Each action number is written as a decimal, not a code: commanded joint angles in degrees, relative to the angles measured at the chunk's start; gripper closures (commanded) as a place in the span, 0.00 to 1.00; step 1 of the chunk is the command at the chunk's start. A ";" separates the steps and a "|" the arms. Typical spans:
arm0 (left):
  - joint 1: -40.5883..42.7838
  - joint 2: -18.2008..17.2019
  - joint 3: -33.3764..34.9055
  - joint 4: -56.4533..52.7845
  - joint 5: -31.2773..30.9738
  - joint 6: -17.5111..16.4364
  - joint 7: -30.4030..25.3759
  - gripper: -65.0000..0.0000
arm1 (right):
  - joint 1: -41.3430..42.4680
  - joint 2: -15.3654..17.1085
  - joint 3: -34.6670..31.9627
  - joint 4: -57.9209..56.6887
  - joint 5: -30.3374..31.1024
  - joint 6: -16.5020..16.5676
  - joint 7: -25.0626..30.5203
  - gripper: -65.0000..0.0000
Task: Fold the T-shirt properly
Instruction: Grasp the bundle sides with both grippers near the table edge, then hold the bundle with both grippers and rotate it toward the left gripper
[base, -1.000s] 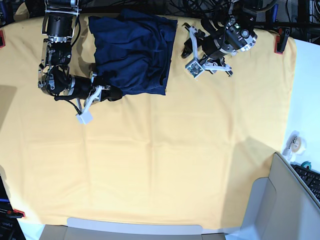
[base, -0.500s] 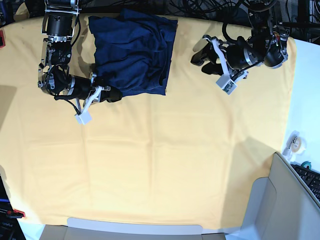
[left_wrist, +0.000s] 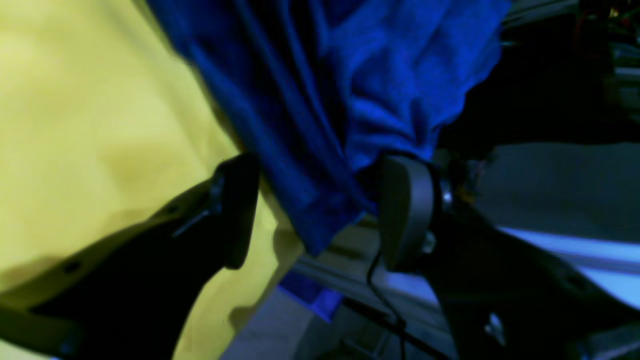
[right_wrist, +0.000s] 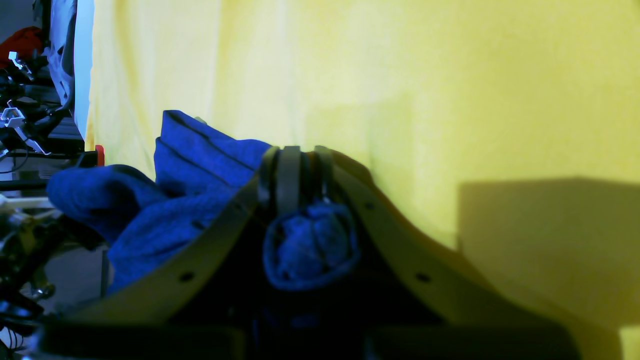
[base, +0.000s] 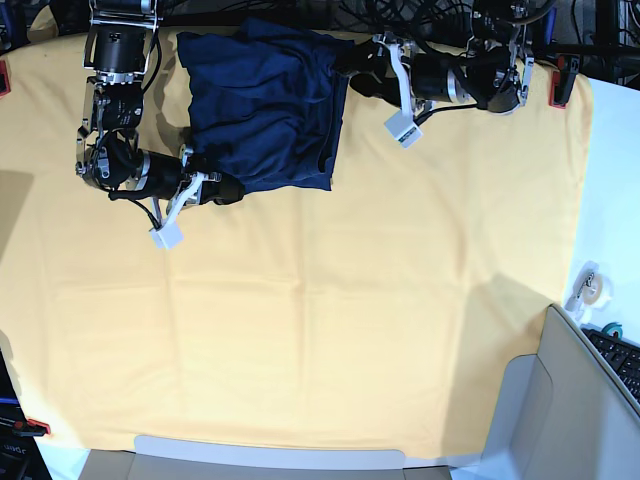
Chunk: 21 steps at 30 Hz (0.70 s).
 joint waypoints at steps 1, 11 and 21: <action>-0.29 -0.33 -0.07 0.93 -1.55 -0.17 0.41 0.42 | 0.29 0.22 0.04 0.07 -0.23 -0.48 -0.52 0.94; -0.73 -0.24 -0.59 0.75 -2.25 -0.17 0.41 0.37 | 0.03 0.22 -0.04 0.07 -0.23 -0.48 -0.52 0.94; -4.51 -0.24 -6.84 -8.65 -10.78 -0.08 0.41 0.35 | -0.06 -0.22 -0.04 0.07 -0.23 -0.48 -0.52 0.94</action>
